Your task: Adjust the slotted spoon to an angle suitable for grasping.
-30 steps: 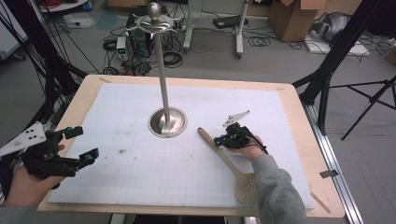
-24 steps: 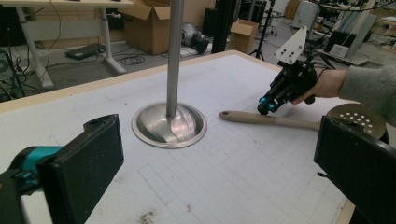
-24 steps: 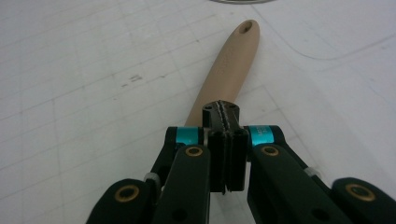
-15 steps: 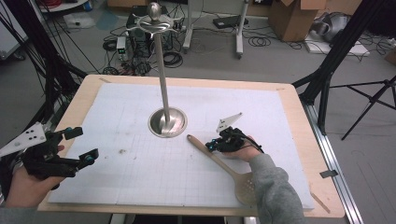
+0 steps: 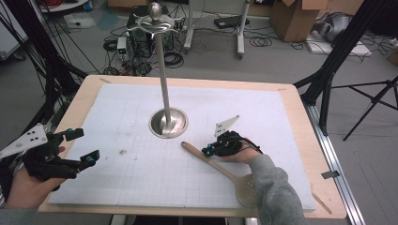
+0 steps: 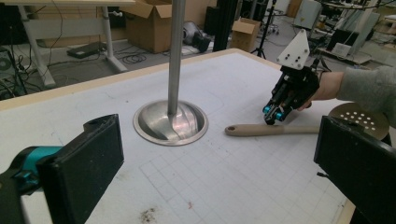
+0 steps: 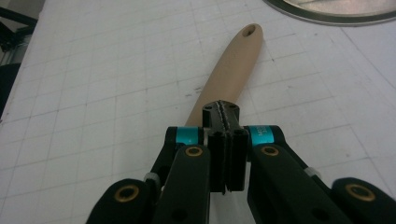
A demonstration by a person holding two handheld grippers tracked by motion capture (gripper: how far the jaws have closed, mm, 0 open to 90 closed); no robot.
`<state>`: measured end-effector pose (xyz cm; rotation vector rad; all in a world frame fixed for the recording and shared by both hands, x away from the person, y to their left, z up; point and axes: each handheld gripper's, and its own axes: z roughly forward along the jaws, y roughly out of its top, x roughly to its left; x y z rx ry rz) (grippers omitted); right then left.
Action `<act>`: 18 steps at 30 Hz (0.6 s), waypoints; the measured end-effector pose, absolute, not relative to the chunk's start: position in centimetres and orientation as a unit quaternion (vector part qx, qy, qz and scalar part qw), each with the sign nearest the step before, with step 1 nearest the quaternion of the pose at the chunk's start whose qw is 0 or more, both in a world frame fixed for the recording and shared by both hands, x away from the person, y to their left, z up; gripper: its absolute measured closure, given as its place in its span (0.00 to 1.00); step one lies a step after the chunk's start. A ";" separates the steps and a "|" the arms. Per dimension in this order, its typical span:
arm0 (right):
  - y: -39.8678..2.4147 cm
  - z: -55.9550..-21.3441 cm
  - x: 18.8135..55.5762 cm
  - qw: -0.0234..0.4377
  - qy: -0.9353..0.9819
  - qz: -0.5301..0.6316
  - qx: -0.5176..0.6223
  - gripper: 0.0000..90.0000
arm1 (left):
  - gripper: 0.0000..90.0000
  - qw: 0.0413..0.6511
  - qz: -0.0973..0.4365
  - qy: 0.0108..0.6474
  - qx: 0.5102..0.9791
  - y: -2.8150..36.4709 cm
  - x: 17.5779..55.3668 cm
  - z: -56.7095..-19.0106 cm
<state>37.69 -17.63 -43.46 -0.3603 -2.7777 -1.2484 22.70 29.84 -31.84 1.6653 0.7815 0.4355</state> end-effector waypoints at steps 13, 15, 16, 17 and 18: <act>-17.8 -42.7 37.3 0.009 -0.908 -0.402 -0.120 1.00 | 0.02 0.585 0.186 0.333 0.715 29.8 22.7 -31.8; -18.3 -41.9 37.1 -0.001 -0.903 -0.410 -0.129 1.00 | 0.02 0.586 0.186 0.334 0.715 29.8 22.7 -31.8; -18.5 -41.6 36.9 -0.004 -0.903 -0.410 -0.132 1.00 | 0.02 0.586 0.186 0.334 0.715 29.8 22.8 -31.9; -18.7 -41.4 36.6 -0.004 -0.904 -0.405 -0.136 1.00 | 0.02 0.586 0.186 0.334 0.715 29.8 22.7 -31.9; -18.9 -41.1 36.3 -0.007 -0.906 -0.400 -0.134 1.00 | 0.02 0.586 0.186 0.333 0.715 29.8 22.7 -31.8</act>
